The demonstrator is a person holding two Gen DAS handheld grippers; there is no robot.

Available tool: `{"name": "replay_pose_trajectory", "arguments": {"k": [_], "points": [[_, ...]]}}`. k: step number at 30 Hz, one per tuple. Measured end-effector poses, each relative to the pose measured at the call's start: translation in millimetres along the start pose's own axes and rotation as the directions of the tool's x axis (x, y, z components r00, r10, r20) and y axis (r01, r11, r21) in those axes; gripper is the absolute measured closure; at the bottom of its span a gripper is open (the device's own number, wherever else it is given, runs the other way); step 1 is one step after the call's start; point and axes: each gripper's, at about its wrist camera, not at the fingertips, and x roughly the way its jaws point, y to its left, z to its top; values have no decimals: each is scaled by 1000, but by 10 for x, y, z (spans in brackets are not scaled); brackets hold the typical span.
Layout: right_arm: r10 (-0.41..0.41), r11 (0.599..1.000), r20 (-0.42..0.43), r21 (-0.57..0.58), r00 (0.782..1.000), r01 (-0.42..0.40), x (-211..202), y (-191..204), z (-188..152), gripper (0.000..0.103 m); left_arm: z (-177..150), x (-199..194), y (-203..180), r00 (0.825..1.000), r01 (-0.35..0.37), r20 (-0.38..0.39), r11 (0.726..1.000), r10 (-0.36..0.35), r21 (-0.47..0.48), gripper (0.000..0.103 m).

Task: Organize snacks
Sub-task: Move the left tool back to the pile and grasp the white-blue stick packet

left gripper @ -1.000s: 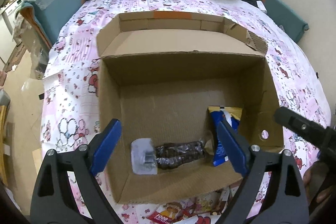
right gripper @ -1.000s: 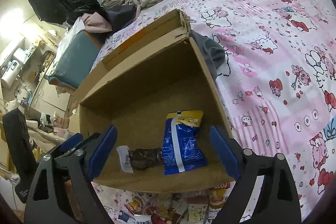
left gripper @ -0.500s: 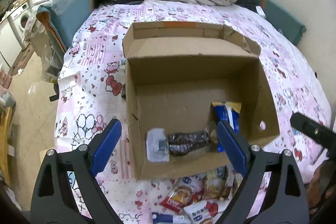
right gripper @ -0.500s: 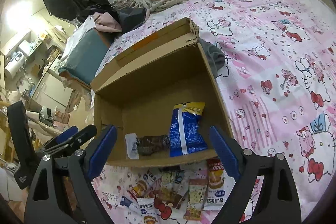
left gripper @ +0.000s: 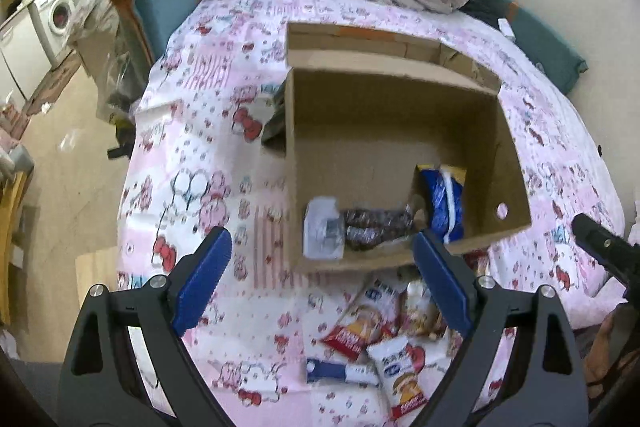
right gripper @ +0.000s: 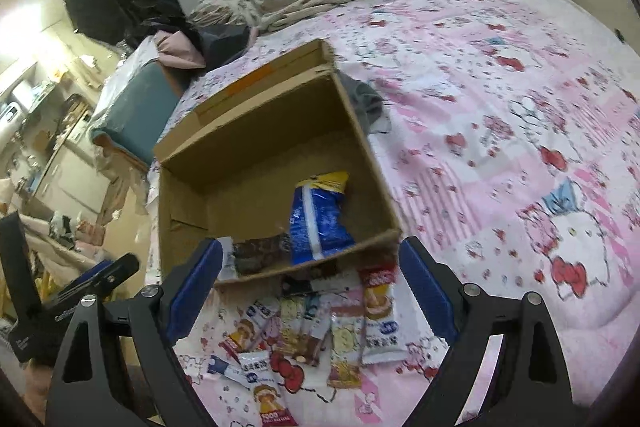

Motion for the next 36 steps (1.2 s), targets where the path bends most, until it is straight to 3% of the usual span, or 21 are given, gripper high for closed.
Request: {"name": "replay_pose_trajectory", "arguments": {"k": [5,9,12,15,17,21,23,24,26,29,32,34,36], "points": [[-3,999,-41,33,999,5,-4,-123,-111,11,-165,-19,189,999,-20,-34,999,18,-50,13],[-10,995,-111,96,994,21,95,-274,-214,11,-280,76,286,994,-7,-106,996,-2,-92,13],[39,982,-171,190,985,-6,197,-431,-268,11,-367,197,246,985,-7,-173,997,-6,-74,13],[21,986,-176,169,984,10,213,-405,-267,11,-504,323,227,969,-2,-246,997,-18,-81,13],[22,986,-184,166,983,9,233,-389,-280,11,-613,392,227,957,2,-288,995,-32,-104,21],[23,987,-207,162,978,12,303,-360,-311,11,-880,572,258,917,-3,-393,983,-70,-183,36],[23,988,-215,152,976,10,331,-335,-317,11,-1005,631,273,895,-5,-432,967,-110,-256,58],[23,989,-217,149,976,10,340,-323,-319,11,-1048,641,282,888,4,-436,953,-143,-304,63],[27,989,-219,148,975,6,352,-301,-321,11,-1119,633,268,881,30,-421,913,-216,-406,64],[32,989,-217,145,976,0,362,-278,-319,11,-1166,667,172,887,-1,-420,906,-194,-423,64],[32,990,-218,144,975,0,360,-280,-326,11,-1241,767,134,877,-27,-434,881,-206,-473,64],[37,988,-219,153,975,-3,359,-292,-326,11,-1290,845,86,871,-48,-450,878,-197,-477,64],[41,987,-218,159,975,-7,358,-298,-318,11,-1320,892,17,869,-69,-468,897,-161,-437,65]]}}
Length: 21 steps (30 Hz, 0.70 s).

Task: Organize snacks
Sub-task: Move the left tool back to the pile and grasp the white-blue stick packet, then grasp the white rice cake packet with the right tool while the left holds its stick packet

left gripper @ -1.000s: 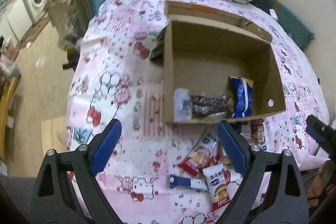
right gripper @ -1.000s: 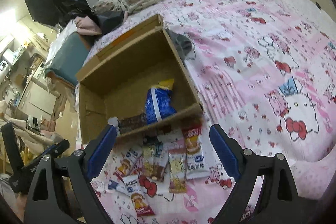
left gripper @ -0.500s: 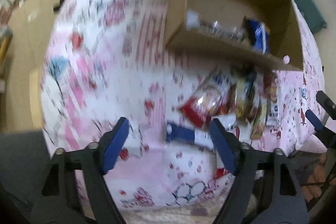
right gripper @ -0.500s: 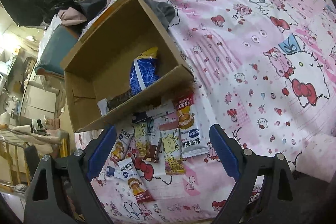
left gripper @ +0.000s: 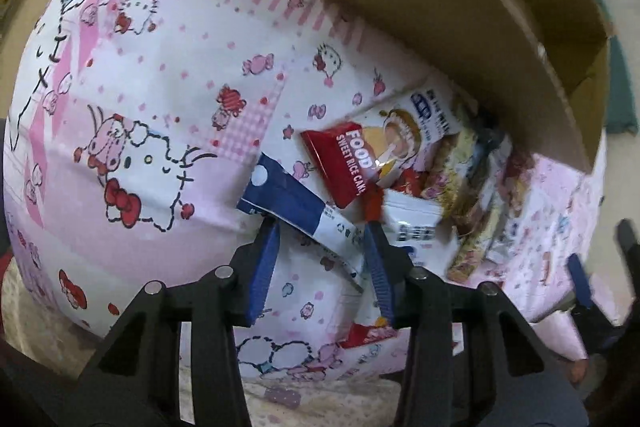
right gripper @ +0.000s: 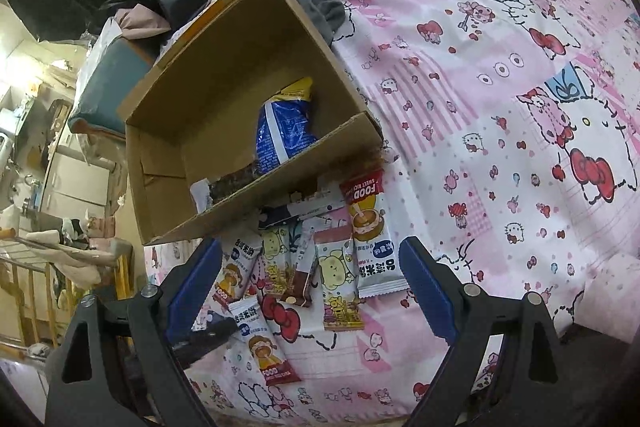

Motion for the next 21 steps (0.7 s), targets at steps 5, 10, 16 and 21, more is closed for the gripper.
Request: {"name": "replay_pose_trajectory", "arguments": {"k": [5,10,16,21], "points": [[13,1000,-5,-6,1000,-13,0,23,2,11,2,-4,-19,1000,-2,-27,999,3,50,89],[36,999,-60,-35,998,-38,82,97,-39,11,43,-274,-22,998,-57,-12,979,61,197,90],[33,989,-195,-137,980,-60,347,323,-228,32,215,-583,-82,994,-107,38,927,100,359,90],[-9,970,-336,-230,942,-73,686,545,-526,41,196,-587,-128,994,-109,60,909,93,401,90]]}}
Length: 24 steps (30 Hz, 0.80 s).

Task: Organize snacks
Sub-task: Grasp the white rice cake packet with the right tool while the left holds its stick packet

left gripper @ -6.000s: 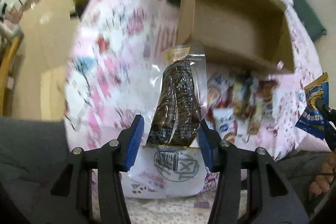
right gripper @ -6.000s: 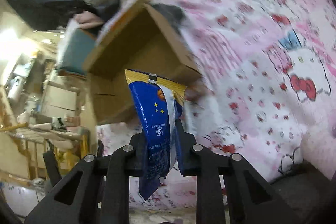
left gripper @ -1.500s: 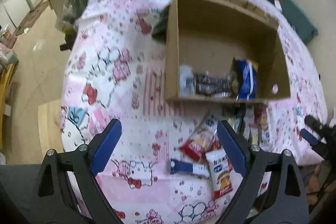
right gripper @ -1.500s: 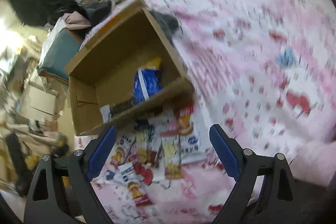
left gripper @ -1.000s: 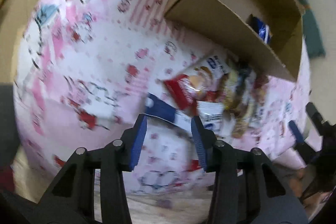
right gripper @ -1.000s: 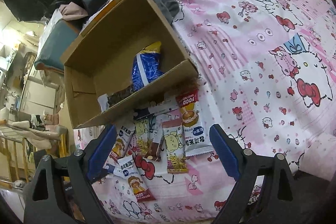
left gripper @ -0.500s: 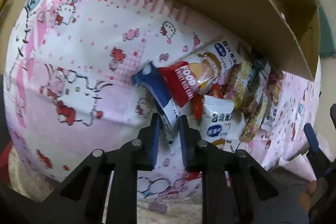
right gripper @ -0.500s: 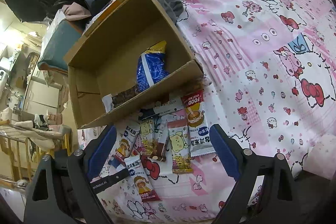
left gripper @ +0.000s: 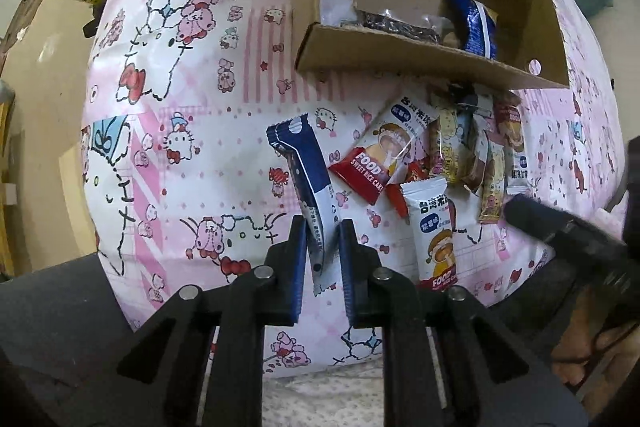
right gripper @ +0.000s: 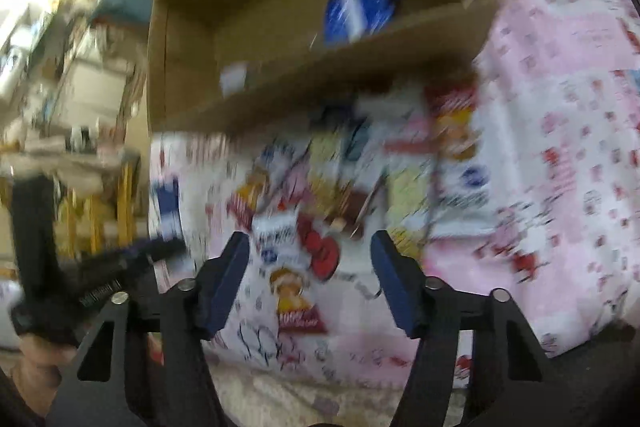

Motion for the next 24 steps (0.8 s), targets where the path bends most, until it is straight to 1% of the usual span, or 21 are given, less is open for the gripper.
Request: {"name": "replay_pose_trajectory", "arguments": {"k": [2,4,7,10,11,12,13,14,16,18,21,24], "points": [[-49,996,-47,-71,998,46,181,149,-67,41,-17,-14,53,1000,12,20,1000,-12,-18,90],[-94,986,-77,-144,993,82,344,292,-128,41,-3,-8,61,999,42,20,998,-42,-37,90],[-152,970,-111,-210,982,127,556,400,-212,41,10,-55,80,999,-1,53,1000,2,-19,90],[-209,948,-105,-267,972,175,642,476,-242,42,26,-18,114,999,2,42,1000,0,-31,90],[-221,942,-95,-278,971,187,641,496,-249,47,22,-15,121,999,-1,46,999,3,-35,90],[-232,937,-86,-286,969,199,643,520,-261,58,18,-19,130,998,-6,54,999,8,-37,90],[-238,935,-81,-290,968,205,639,520,-267,63,12,-30,130,998,-13,60,999,15,-30,90],[-242,935,-82,-287,967,209,630,509,-267,71,5,-39,121,998,-18,66,1000,20,-22,90],[-221,941,-84,-279,972,190,573,481,-250,71,-7,-57,92,996,-28,79,1000,28,-6,90],[-175,954,-73,-258,982,151,462,430,-220,71,-13,-68,82,996,-33,84,999,33,0,90],[-119,970,-13,-216,993,113,239,384,-183,71,-12,-72,86,995,-33,89,999,33,-2,90],[-78,981,40,-177,996,84,66,324,-121,71,-13,-71,96,995,-31,94,999,32,-7,90]]}}
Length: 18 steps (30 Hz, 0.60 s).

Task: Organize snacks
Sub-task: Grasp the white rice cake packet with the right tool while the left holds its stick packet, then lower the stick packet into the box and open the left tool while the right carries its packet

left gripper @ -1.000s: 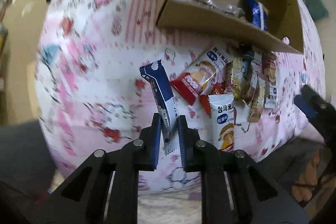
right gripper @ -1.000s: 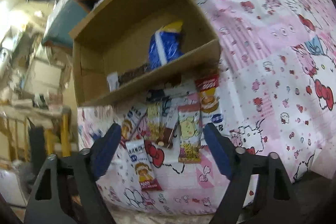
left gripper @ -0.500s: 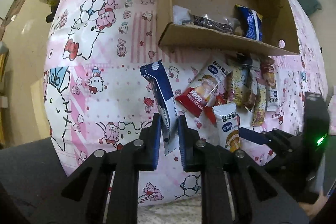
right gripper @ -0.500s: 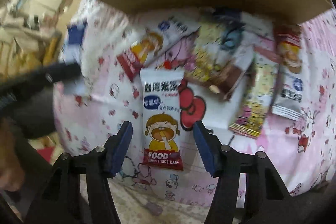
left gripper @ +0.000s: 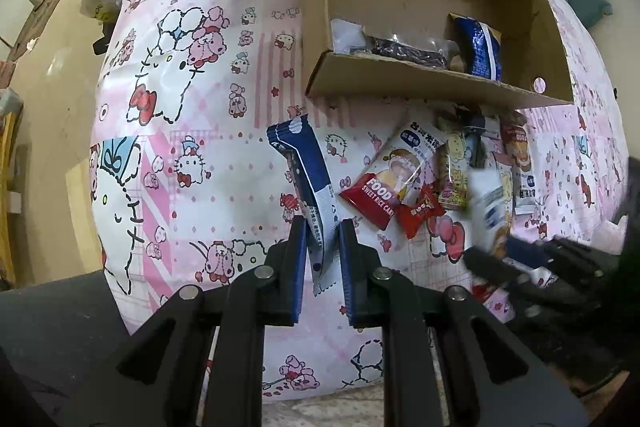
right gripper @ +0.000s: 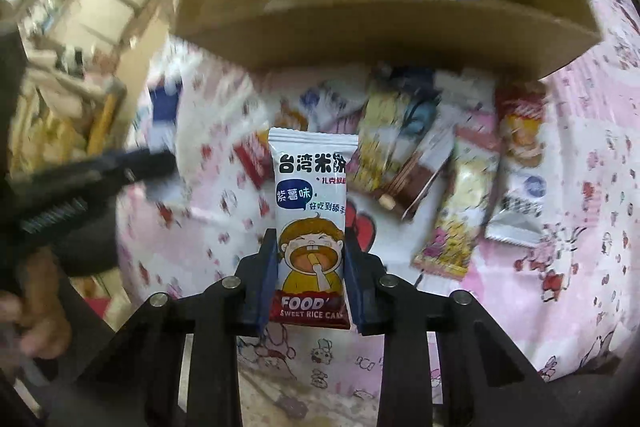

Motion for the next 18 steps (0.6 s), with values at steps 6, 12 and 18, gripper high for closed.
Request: {"name": "replay_pose_trajectory", "arguments": {"k": [6,12,18], "points": [[34,998,62,57,998,-37,-186,-139,60,71,-11,-9,-18,1000,-12,18,1000,12,9,90],[68,995,111,68,991,-76,-328,-125,109,71,-26,-174,-66,996,-24,85,999,22,31,90],[109,989,208,79,972,-128,-650,-215,142,71,79,-480,-96,985,-11,171,999,4,37,90]]}}
